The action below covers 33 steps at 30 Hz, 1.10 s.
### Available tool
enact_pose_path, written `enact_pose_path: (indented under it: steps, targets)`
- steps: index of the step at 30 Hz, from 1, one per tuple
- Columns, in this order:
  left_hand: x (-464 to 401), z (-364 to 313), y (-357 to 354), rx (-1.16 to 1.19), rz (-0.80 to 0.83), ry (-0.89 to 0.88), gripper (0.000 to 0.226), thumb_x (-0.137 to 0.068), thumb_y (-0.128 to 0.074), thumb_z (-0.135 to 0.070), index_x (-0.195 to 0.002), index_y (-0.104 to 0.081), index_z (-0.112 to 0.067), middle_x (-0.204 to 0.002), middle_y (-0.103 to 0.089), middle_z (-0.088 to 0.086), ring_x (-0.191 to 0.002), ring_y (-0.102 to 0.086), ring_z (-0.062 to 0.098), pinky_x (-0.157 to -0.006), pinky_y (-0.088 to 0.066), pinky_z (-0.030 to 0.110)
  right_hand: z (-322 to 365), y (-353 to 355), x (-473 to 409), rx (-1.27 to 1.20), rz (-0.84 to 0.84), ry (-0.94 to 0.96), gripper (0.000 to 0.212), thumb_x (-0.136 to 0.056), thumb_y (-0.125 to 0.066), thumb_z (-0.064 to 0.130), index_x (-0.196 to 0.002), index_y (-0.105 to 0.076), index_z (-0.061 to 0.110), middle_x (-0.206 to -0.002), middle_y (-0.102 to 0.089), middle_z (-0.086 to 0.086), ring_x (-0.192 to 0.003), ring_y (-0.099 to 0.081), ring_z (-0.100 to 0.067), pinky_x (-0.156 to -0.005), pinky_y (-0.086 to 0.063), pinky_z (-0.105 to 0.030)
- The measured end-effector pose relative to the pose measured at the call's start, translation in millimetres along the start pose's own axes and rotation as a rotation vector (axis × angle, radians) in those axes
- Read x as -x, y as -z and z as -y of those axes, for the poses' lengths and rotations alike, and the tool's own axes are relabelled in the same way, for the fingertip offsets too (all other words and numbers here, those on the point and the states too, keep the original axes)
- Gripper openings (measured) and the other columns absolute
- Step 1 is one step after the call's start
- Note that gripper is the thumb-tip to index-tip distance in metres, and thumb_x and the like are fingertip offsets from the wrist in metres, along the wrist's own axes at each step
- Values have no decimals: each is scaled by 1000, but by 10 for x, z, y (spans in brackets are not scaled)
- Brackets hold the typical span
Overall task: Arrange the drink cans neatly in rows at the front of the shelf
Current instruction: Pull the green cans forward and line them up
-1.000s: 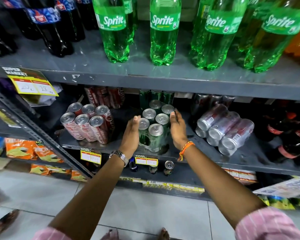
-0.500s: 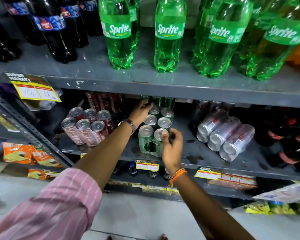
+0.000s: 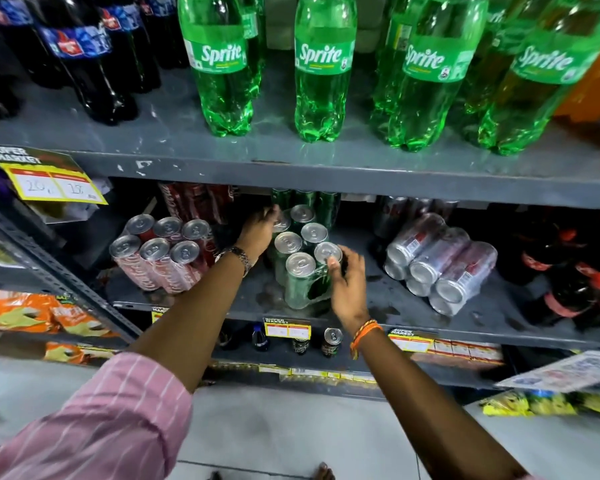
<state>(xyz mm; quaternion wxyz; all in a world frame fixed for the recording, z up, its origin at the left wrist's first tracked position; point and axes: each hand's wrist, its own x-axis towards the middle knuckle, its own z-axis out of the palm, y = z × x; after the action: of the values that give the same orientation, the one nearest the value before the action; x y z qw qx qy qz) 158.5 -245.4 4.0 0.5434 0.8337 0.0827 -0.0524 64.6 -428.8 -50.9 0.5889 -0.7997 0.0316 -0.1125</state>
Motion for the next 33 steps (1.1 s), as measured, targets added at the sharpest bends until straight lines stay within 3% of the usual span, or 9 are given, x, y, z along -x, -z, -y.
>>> enact_pose_path:
  steps: [2,4,7,11,21,24,28,30,33]
  targets:
    - [88,109,28,117,-87,-23,40,-103,-42,-25,-129,-61,-2,-139,-60,19,-120,-55,18,-99,-36,21,-17,63,-156,-38,51,-26,29,-103,-51,19,-129,-59,8,-123,-54,-10,-119,-53,-14,-114,-40,-31]
    - [212,219,41,285,-155,-8,32,-101,-46,-15,-125,-63,-1,-136,-62,19,-115,-54,14,-100,-37,21,-16,101,-312,-72,118,-64,32,-104,-50,16,-132,-59,5,-130,-56,-14,-127,-53,-27,-117,-39,-40]
    - [431,377,65,391,-225,-6,21,-100,-49,-14,-115,-63,-10,-130,-63,15,-113,-57,18,-99,-43,24,10,150,-532,-81,213,-92,36,-104,-47,12,-136,-58,0,-141,-58,-21,-134,-53,-29,-120,-36,-39]
    - [687,523,51,434,-267,0,17,-99,-49,-14,-106,-62,-20,-131,-61,15,-119,-57,24,-114,-40,44,115,176,-759,-133,354,-120,37,-105,-40,2,-136,-54,-11,-143,-56,-28,-125,-52,-22,-119,-34,-37]
    - [918,544,99,291,-214,-71,16,-96,-50,-33,-104,-61,-43,-138,-55,6,-131,-52,23,-118,-36,45,208,154,-870,-138,441,-214,36,-106,-37,7,-135,-56,-3,-141,-58,-25,-124,-52,-20,-121,-34,-42]
    - [901,479,81,291,-287,-51,14,-96,-55,-23,-103,-60,-35,-128,-54,1,-125,-54,23,-116,-37,46,286,177,-832,-126,386,-229,35,-105,-41,5,-135,-56,-3,-139,-60,-25,-121,-52,-19,-118,-36,-38]
    - [894,196,-48,111,-415,-306,34,-83,-55,-24,-117,-56,-17,-128,-55,2,-128,-49,37,-115,-31,57,297,335,-744,-185,150,-219,35,-102,-52,12,-136,-57,2,-130,-65,-14,-115,-57,-7,-113,-42,-26]
    - [928,-38,-179,107,-436,-444,34,-81,-56,-24,-115,-55,-26,-116,-51,-22,-119,-53,30,-111,-36,55,231,523,-621,-160,-13,-161,32,-100,-57,15,-131,-60,6,-116,-67,-2,-97,-61,16,-94,-46,-6]
    - [991,-354,-494,77,-368,-533,35,-82,-58,-25,-117,-60,-21,-115,-53,-6,-110,-52,13,-103,-43,41,110,869,-457,-144,-309,-83,27,-97,-59,7,-122,-62,-4,-99,-68,-4,-78,-60,18,-76,-46,-2]
